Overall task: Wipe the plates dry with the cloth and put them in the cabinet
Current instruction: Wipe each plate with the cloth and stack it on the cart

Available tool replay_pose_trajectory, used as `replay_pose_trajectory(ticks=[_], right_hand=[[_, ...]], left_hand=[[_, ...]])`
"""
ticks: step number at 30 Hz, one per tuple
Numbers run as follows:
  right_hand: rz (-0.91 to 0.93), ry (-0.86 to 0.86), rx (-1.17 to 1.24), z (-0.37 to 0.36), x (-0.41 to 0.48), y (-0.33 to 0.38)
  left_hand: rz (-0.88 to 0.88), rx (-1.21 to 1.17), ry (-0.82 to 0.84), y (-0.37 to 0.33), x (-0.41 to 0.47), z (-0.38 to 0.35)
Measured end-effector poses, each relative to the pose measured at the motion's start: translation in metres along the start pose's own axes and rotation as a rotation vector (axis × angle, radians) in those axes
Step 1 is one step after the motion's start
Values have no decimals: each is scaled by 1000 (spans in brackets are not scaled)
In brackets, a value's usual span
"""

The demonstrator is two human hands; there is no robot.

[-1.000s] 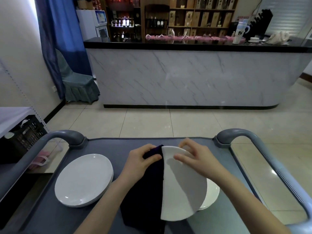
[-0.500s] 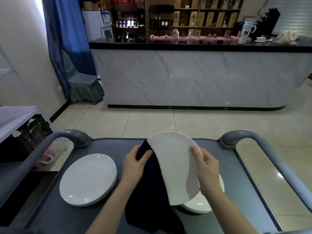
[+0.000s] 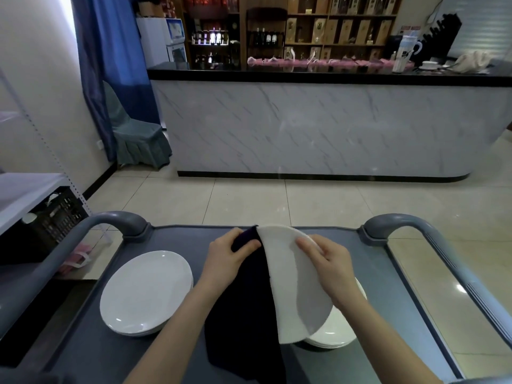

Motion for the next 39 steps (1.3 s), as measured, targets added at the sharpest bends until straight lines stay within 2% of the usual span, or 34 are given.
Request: replay_pose_trajectory(ticks=[3, 5, 7, 10, 14, 17, 19, 21, 25, 27, 31, 34, 37, 39], right_hand=[[-203, -291, 211, -5, -18, -9], [-273, -318, 246, -9, -26, -11], [-221, -196, 149, -7, -25, -9], [-47, 29, 21, 6, -12, 6], [70, 343, -209, 1, 10, 21], [110, 404, -260, -10, 8, 23], [104, 338, -194, -9, 6, 20], [80, 201, -113, -4, 2, 16], [-141, -200, 240, -4, -11, 6], [-197, -245, 280, -10, -18, 1], [-144, -145, 181, -3, -11, 0], [-47, 37, 64, 4, 3, 9], [79, 253, -140, -6, 6, 14], [99, 281, -153, -9, 5, 15]], left_hand=[[132, -121, -179, 11, -8, 3], [193, -156, -225, 17, -16, 4], [208, -164, -229, 22, -21, 8], [144, -150, -205, 19, -18, 17], [-22, -3, 18, 1, -10, 10], [-56, 27, 78, -6, -11, 3], [-23, 10, 46, -3, -13, 4], [44, -35, -66, 6, -19, 7], [221, -126, -306, 22, -39, 5], [283, -140, -323, 25, -42, 3], [206, -142, -238, 20, -31, 9], [74, -93, -119, 9, -17, 12], [-48, 31, 68, -2, -7, 6], [-66, 42, 117, -3, -7, 1]])
Point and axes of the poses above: each hand's wrist, its own x-axis towards the middle knuckle, its own z-axis out of the back of the hand, y = z × x, the point moved 3 cm from there along x, towards the middle knuckle, and after that the axes turned 8 degrees about -y, right-handed, at the moved point
